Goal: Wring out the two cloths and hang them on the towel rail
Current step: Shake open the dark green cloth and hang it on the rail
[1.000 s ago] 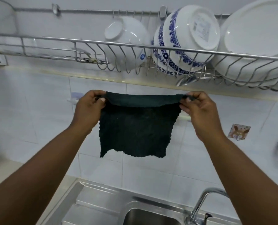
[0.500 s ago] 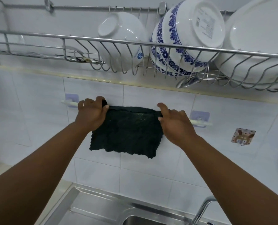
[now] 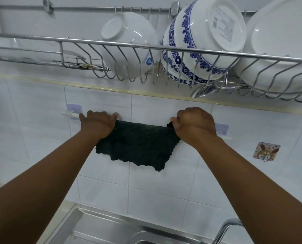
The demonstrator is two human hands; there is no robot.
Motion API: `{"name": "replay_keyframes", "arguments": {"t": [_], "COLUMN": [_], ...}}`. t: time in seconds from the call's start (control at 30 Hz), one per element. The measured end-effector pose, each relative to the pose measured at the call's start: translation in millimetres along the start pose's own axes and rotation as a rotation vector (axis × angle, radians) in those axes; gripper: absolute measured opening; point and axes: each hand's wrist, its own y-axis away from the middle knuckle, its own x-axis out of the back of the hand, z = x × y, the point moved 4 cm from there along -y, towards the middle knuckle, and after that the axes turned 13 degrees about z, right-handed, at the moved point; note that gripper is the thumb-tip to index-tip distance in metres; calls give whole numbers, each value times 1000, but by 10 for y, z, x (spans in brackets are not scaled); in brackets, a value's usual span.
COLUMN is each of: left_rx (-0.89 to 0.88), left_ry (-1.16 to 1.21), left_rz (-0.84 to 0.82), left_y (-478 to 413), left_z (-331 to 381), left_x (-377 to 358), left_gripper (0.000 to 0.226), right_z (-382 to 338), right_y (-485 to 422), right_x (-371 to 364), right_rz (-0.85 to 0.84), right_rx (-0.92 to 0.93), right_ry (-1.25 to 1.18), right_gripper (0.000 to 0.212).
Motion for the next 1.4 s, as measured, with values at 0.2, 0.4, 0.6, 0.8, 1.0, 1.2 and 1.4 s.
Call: {"name": "replay_keyframes", "arguments": {"t": [0.2, 0.4, 0.6, 0.8, 1.0, 1.2, 1.4], "left_rx": [-84, -277, -298, -329, -313, -364, -248], "left_ry": [464, 434, 367, 330, 313, 225, 152], "left_rz": [548, 437, 371, 343, 331, 290, 288], "left_y": [256, 539, 566, 566, 604, 591, 428], "left_z": [-86, 69, 25, 36, 3, -168, -634], "left_x": [32, -25, -11, 47, 15, -51, -82], "left_gripper": [32, 36, 43, 49, 55, 62, 66], "right_z": [-84, -60, -61, -89, -101, -261, -656], "right_y": [177, 178, 296, 289, 371, 407, 389], "right_x": [-143, 40, -157, -67, -68, -196, -254], "right_rz": [-325, 220, -119, 59, 107, 56, 33], "right_rx": [160, 140, 102, 120, 66, 95, 190], "right_ry": [-55, -150, -172, -136, -91, -64, -121], "right_gripper": [38, 28, 43, 31, 31, 31, 47]}}
